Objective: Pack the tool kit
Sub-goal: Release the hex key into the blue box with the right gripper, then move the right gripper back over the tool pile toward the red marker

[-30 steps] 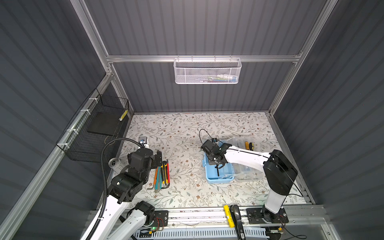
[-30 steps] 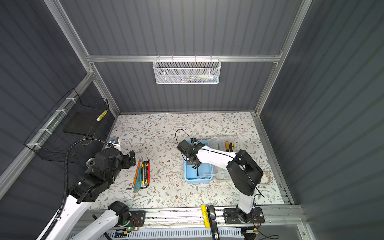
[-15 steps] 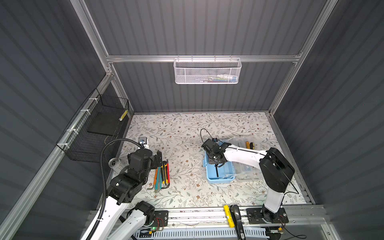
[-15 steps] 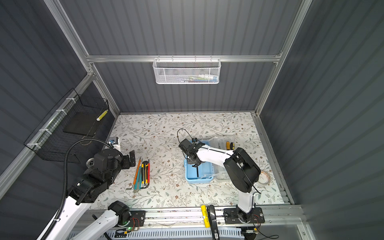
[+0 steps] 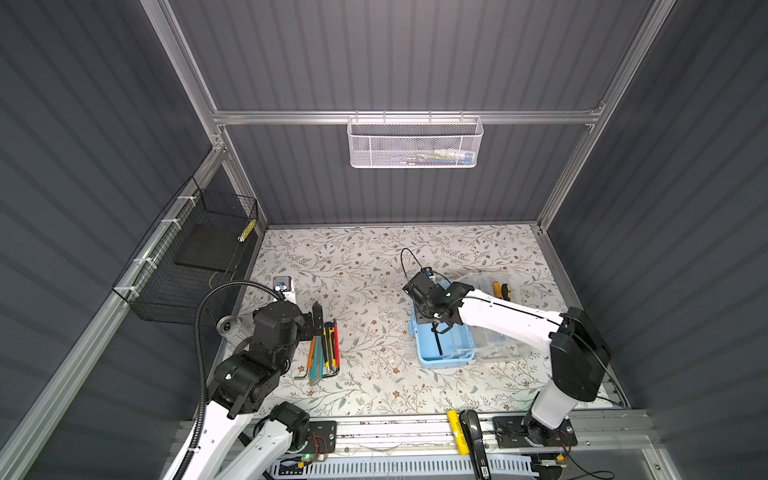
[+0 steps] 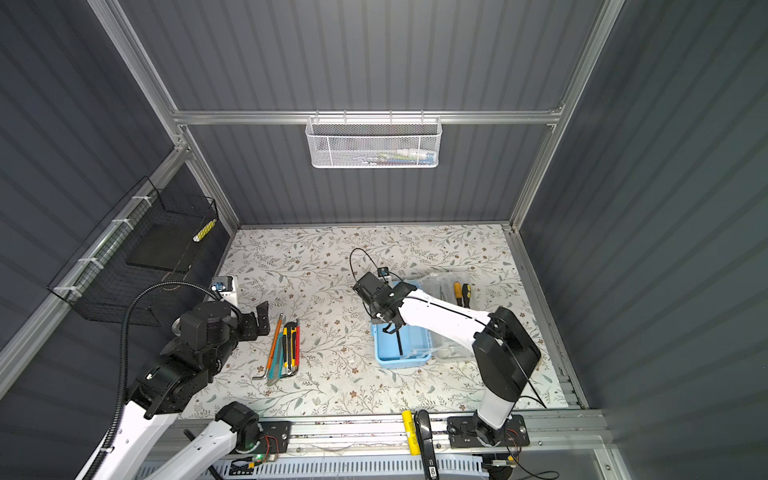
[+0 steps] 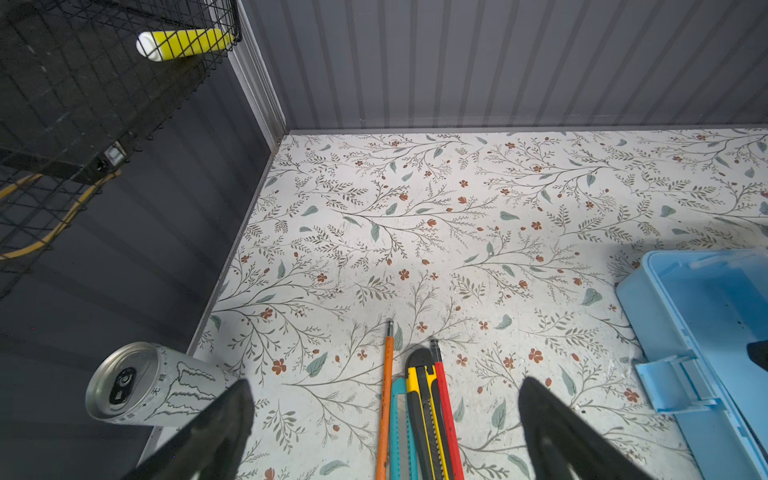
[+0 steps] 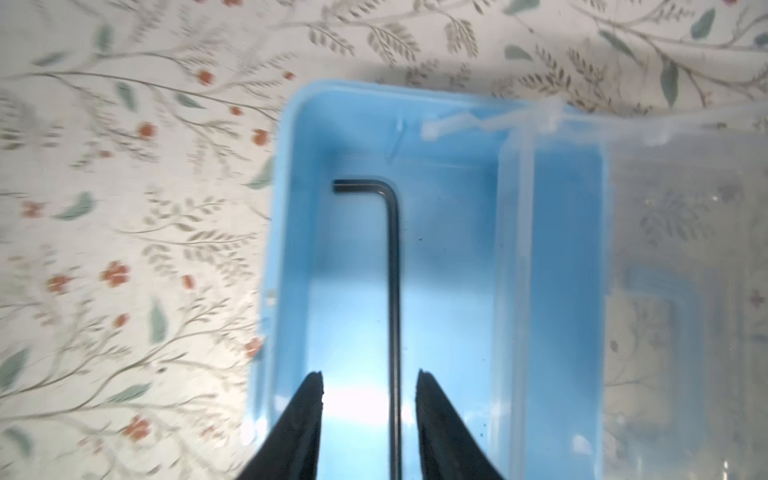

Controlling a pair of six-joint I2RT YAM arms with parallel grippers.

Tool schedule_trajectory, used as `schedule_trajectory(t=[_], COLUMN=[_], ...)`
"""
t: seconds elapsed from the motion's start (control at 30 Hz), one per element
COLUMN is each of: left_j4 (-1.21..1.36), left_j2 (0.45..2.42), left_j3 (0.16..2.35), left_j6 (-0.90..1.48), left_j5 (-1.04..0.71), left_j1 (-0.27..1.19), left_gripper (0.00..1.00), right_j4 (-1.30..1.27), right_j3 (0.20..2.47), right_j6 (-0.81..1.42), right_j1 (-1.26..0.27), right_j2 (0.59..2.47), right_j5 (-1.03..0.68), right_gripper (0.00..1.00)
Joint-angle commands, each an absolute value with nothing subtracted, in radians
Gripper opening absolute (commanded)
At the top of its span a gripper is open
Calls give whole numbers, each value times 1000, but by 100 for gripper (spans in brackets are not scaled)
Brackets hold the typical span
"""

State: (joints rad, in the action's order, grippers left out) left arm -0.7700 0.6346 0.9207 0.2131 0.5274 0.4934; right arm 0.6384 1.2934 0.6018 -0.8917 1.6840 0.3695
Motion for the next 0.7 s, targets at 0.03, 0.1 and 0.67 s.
schedule_trajectory(t=[0.03,0.1,0.67], left_j4=[-787,-793,-810], left_j2=[646,656,636], left_j3=[931,935,930], left_j6=[218,223,245], left_j5=[532,516,615], left_j1=[486,485,486], left_gripper=[99,99,99], right_j4=[618,592,578], right_j3=[1378,1414,1717], right_j6=[501,467,389], right_j1=[-955,-981,-1103], right_j2=[1713,1752,2113], right_j5=[230,155,-41], right_gripper=[47,52,59])
